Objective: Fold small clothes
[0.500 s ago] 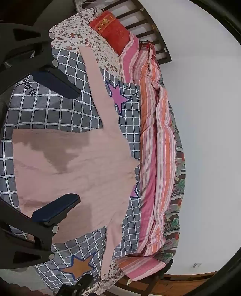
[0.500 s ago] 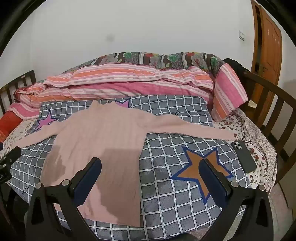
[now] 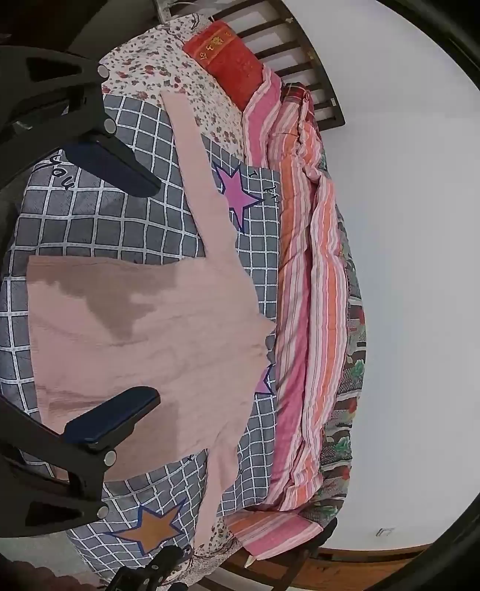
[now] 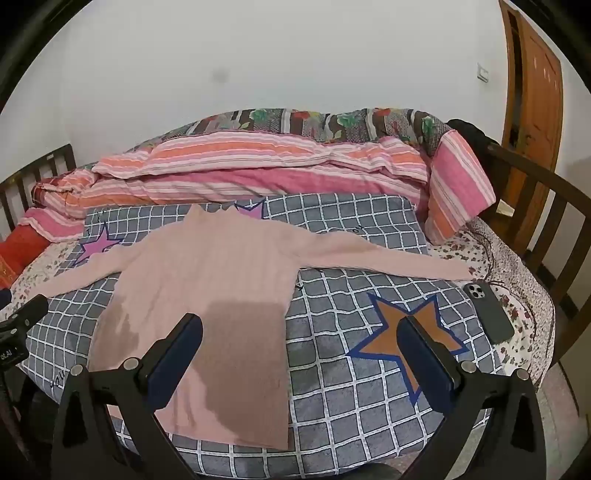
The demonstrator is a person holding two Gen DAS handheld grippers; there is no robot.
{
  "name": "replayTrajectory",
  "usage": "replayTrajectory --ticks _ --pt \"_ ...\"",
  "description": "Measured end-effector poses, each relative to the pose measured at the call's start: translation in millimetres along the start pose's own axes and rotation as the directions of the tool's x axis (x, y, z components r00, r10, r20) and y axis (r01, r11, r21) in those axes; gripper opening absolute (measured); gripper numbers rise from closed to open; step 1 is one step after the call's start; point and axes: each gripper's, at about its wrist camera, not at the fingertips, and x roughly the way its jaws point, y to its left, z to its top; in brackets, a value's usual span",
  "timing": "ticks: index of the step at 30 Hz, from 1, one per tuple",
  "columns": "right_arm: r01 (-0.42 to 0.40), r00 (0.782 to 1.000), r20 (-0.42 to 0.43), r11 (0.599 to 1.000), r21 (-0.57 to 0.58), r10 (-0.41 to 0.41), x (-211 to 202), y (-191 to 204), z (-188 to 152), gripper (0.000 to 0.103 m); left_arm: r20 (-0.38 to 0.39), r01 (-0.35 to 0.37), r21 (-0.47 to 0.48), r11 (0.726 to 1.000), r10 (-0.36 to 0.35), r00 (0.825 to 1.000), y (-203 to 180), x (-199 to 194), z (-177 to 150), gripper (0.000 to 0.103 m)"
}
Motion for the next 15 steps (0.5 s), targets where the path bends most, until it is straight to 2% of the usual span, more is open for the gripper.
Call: replayTrajectory --ticks 15 --pt "-0.008 1.0 0.012 1.0 0.019 0.008 -3.7 -6.0 0.3 0.103 0.008 0.003 0.018 1.0 -0.003 1.0 -9.5 -3.4 0.8 0.103"
